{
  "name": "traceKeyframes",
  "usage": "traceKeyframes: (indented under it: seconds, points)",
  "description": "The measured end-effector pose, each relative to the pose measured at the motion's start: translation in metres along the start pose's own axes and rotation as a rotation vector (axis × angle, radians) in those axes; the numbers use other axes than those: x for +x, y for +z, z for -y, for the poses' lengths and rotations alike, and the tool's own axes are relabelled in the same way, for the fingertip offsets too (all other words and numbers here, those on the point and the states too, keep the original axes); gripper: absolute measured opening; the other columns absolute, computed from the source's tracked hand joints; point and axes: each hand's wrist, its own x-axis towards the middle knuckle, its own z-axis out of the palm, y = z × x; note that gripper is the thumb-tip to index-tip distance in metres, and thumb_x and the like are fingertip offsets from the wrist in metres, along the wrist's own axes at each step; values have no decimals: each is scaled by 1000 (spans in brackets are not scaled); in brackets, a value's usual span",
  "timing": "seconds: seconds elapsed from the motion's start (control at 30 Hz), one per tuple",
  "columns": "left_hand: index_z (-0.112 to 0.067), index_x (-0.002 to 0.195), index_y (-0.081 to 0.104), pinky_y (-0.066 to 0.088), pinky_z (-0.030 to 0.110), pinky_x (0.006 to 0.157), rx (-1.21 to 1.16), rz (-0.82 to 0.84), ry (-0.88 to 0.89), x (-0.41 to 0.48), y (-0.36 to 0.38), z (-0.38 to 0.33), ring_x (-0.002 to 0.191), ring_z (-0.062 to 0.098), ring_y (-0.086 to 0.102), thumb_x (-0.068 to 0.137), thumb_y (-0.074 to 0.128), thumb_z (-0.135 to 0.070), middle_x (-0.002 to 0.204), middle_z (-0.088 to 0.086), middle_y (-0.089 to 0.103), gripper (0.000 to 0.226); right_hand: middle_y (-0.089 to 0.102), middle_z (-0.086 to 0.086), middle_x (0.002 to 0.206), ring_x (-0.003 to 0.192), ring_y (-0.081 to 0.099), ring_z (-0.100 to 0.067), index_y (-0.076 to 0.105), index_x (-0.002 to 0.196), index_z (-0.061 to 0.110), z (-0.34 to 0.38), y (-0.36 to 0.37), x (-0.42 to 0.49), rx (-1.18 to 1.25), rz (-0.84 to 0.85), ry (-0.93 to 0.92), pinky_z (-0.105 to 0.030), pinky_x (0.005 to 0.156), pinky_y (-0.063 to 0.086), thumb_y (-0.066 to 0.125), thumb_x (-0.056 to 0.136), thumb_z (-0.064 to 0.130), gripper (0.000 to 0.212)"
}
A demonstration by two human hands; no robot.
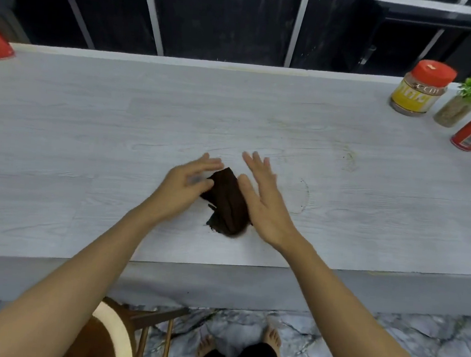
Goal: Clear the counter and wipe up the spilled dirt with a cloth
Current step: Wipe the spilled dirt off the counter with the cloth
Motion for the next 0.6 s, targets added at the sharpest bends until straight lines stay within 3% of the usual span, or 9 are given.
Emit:
traceKeyframes:
  seconds: [0.07, 0.13, 0.2, 0.27, 0.33, 0.4, 0.5, 0.53, 0.6]
  points:
    - [-37, 137, 50, 5, 23, 119, 313, 376, 131, -1, 10, -7, 145, -3, 9, 96, 55, -27, 153, -16, 32, 42, 18, 17, 156, 143, -2, 6, 35, 143, 36, -12, -36, -14, 48, -157, 63, -36, 121, 0, 35, 98, 49, 47]
    - [-49, 139, 41, 4, 29, 118, 726, 527, 237, 4, 15, -11, 146, 0, 7, 93, 45, -55, 156, -20, 22, 46, 25, 13, 155, 144, 4, 1, 44, 137, 33, -33, -68, -24, -16, -231, 119, -42, 120, 7, 36, 97, 48, 43]
    - [-50, 135, 44, 22, 31, 107, 991, 429, 308, 3, 15, -12, 136, 6, 31, 86, 30, -73, 149, -20, 36, 56, 29, 10, 154, 145, 8, -4, 48, 134, 30, -56, -93, -31, -87, -247, 131, -44, 120, 10, 38, 97, 46, 41]
    - [-43, 129, 55, 29, 30, 86, 1116, 168, 301, -4, 11, -2, 108, 15, 52, 82, 19, -82, 121, -10, 58, 71, 31, 5, 153, 145, 10, -9, 50, 133, 26, -75, -108, -35, -179, -252, 117, -42, 120, 12, 38, 96, 46, 43]
    - [-33, 123, 61, 29, 32, 78, 1175, -98, 160, -15, 10, 6, 91, 19, 55, 81, 20, -83, 99, -4, 59, 76, 34, -1, 152, 145, 13, -16, 51, 132, 21, -92, -124, -37, -294, -222, 71, -40, 118, 14, 38, 96, 49, 47]
    - [-32, 124, 57, 28, 35, 85, 1150, -171, 40, -22, 5, 11, 100, 20, 52, 83, 22, -79, 107, -4, 57, 72, 36, -5, 150, 145, 16, -22, 53, 130, 18, -106, -135, -36, -392, -178, 19, -47, 117, 15, 37, 96, 50, 49]
    - [-45, 144, 31, 16, 34, 109, 975, 8, 57, -29, 2, 13, 141, 13, 24, 88, 23, -71, 154, -16, 26, 62, 36, -7, 150, 145, 16, -23, 54, 128, 18, -116, -142, -33, -465, -103, -35, -52, 117, 10, 35, 96, 50, 50]
    - [-49, 146, 22, 10, 33, 114, 910, 64, 51, -30, 5, 12, 146, 8, 10, 90, 24, -68, 159, -20, 11, 59, 36, -6, 151, 145, 15, -22, 54, 128, 18, -117, -142, -32, -464, -87, -51, -49, 119, 6, 34, 96, 50, 50]
    - [-53, 146, 18, 4, 34, 119, 806, 79, -16, -34, 16, 12, 147, 2, 0, 93, 24, -63, 159, -23, 4, 54, 35, -3, 151, 146, 13, -18, 55, 128, 19, -118, -140, -34, -467, -66, -82, -39, 119, -3, 32, 96, 51, 50]
